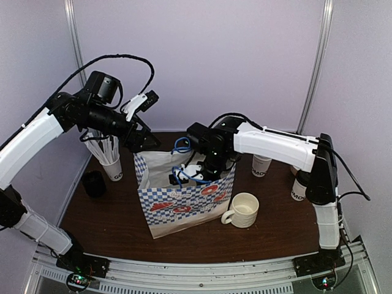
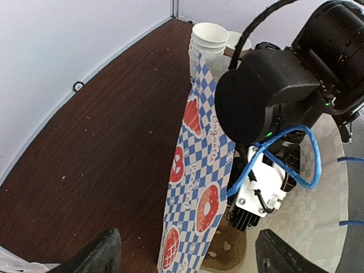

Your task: Pack the takeout coffee

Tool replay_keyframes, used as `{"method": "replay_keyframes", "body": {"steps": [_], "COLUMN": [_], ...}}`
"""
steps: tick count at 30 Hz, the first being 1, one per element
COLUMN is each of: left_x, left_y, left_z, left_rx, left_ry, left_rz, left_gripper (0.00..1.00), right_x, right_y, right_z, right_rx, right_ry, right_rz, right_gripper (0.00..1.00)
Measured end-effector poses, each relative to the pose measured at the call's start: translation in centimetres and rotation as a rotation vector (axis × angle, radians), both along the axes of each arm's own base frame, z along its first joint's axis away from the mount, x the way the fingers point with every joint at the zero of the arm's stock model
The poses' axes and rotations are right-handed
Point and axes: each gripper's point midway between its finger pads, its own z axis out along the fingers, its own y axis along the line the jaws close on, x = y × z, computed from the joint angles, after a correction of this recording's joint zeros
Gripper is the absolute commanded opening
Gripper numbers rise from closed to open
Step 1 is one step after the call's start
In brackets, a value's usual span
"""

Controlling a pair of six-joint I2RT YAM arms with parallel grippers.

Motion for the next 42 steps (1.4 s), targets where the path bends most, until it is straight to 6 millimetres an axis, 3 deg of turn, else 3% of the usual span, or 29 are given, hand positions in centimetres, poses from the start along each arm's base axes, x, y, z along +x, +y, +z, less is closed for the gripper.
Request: {"method": "replay_keyframes", "body": {"steps": [8, 14, 22, 31, 38, 42], "left_x": [-0.5, -0.6, -1.0, -1.9, -1.9, -1.6], "left_y": [-0.9, -0.9, -0.6, -0.9, -1.2, -1.6], "left_z": [-1.0, -1.0, -0.9, -0.5, -1.0, -1.4], "left_rx": [-0.007, -0.007, -0.004, -0.031, -0.03, -0.024], "left_ry": [0.06, 0.062, 0.067, 0.09, 0.112, 0.123], "left_rz": [-0.049, -0.05, -0.05, -0.088, -0.101, -0.104], "left_gripper": [0.85, 0.85, 0.85, 0.85, 0.83, 0.83], "right_x": [-0.2, -0.9, -1.6, -2.2, -3.0, -3.1], "right_y": [0.3, 0.7, 1.4, 0.7, 0.0, 0.2], "right_z": [0.3, 1.3, 5.4, 7.8, 12.9, 14.2], "right_rx": [0.009, -0.001, 0.042, 0.057, 0.171, 0.206], "right_ry": [-0.002, -0.021, -0.056, -0.058, -0.108, -0.122], "right_rz": [0.002, 0.011, 0.014, 0.017, 0.031, 0.037], "right_gripper": [0.74, 0.99, 0.99, 1.0, 0.99, 0.99]}}
